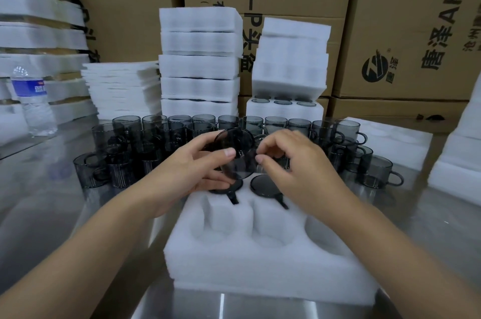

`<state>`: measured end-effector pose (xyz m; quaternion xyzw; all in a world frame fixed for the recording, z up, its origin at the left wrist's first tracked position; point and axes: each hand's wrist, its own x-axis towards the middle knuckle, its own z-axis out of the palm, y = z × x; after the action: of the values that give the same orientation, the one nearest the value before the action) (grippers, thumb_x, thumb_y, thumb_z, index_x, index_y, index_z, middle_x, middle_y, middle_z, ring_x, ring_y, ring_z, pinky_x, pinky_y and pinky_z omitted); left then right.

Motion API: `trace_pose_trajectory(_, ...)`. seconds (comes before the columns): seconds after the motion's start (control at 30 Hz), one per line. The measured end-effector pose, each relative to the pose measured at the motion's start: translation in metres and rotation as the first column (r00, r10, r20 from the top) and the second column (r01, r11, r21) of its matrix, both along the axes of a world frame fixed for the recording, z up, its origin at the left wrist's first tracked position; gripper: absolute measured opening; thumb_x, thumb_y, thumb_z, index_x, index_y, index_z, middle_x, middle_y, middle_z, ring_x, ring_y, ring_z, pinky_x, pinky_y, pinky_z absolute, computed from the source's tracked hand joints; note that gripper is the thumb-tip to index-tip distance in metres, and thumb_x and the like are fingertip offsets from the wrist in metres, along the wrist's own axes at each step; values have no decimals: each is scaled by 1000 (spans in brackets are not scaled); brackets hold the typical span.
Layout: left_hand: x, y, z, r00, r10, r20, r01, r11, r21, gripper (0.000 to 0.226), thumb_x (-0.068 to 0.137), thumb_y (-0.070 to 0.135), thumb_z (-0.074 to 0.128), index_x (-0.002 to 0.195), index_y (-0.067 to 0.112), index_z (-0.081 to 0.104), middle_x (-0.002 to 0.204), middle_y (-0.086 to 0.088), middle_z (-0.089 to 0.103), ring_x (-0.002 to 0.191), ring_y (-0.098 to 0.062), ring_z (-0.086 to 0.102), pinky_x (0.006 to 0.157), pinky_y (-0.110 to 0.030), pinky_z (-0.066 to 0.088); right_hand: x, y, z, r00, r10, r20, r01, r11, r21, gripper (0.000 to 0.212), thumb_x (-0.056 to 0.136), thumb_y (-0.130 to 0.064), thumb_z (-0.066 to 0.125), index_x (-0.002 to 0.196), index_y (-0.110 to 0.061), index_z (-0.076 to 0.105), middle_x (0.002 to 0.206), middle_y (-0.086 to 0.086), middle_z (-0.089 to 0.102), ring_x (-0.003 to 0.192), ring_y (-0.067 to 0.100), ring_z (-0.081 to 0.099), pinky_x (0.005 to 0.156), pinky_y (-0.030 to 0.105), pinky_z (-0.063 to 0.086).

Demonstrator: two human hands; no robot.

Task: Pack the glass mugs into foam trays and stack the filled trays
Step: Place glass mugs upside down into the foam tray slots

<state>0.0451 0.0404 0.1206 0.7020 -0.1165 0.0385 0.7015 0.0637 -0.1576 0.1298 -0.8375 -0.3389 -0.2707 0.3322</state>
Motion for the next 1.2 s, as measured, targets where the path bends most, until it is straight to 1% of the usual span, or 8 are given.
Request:
trace_pose_trajectory(0.2, -6, -13, -4, 979, 21, 202, -46, 992, 117, 44, 62, 42, 83, 102, 50, 67, 98, 4, 72, 86, -17, 72, 69, -23, 56, -2, 0, -2, 993, 48, -109, -55, 996, -70, 45, 83, -27, 65, 126, -22, 53, 115, -8, 53, 105, 8, 52, 91, 26, 42)
trace_pose_trajectory(0.37, -11, -19, 1, 990, 30, 139, -46, 993, 108, 26, 70, 52, 64, 94, 46, 71, 92, 5, 74, 78, -18, 73, 62, -22, 56, -4, 0, 0, 992, 45, -116, -53, 997, -63, 66, 67, -41, 78, 125, -23, 53, 110, -12, 53, 99, -1, 49, 86, 9, 36)
trace_pose_trajectory(0.47, -14, -15, 10, 999, 8, 35, -11, 997, 72, 29, 93, 40, 47, 100, 24, 71, 97, -7, 74, 75, -26, 73, 59, -28, 58, -6, -2, 8, 987, 13, -158, -23, 998, -60, 67, 61, -51, 77, 120, -29, 55, 105, -18, 54, 98, -6, 48, 83, 2, 34)
trace_pose_trajectory(0.6, -17, 2, 20, 994, -33, 108, 17, 989, 148, 25, 78, 37, 66, 99, 26, 73, 92, -9, 75, 73, -27, 73, 57, -26, 57, -16, -7, 22, 968, 40, -249, -44, 999, -9, 50, 52, -62, 72, 97, -44, 59, 96, -28, 63, 96, -19, 50, 77, -4, 35)
trace_pose_trajectory(0.73, -19, 27, 28, 988, -128, 92, 104, 967, 233, 32, 65, 44, 77, 86, 22, 71, 87, -13, 73, 71, -21, 71, 61, -25, 56, -31, -4, 29, 900, 217, -378, -198, 976, 88, 54, 53, -54, 77, 102, -41, 59, 98, -31, 66, 93, -14, 59, 74, 7, 45)
trace_pose_trajectory(0.9, -18, 45, 26, 982, -184, -45, 188, 916, 355, 90, 49, 67, 81, 102, -4, 62, 98, -22, 70, 83, -27, 67, 74, -30, 56, -32, 8, 17, 791, 361, -494, -320, 932, 169, 53, 59, -43, 78, 105, -39, 51, 96, -12, 72, 91, 5, 67, 84, 26, 54)
trace_pose_trajectory(1.07, -22, 52, 28, 954, -253, -164, 299, 857, 419, 66, 52, 71, 77, 87, 15, 77, 94, -15, 74, 86, -22, 71, 75, -27, 56, -27, 12, 5, 755, 369, -542, -363, 924, 123, 53, 59, -45, 75, 106, -46, 51, 102, -13, 70, 95, 10, 65, 92, 41, 51)
trace_pose_trajectory(1.2, -22, 57, 29, 957, -218, -193, 284, 848, 448, 67, 48, 74, 77, 78, 14, 78, 84, -14, 74, 77, -20, 72, 69, -23, 55, -30, 12, 3, 750, 377, -544, -401, 912, 80, 52, 62, -39, 74, 108, -49, 49, 106, -13, 69, 99, 11, 62, 94, 43, 48)
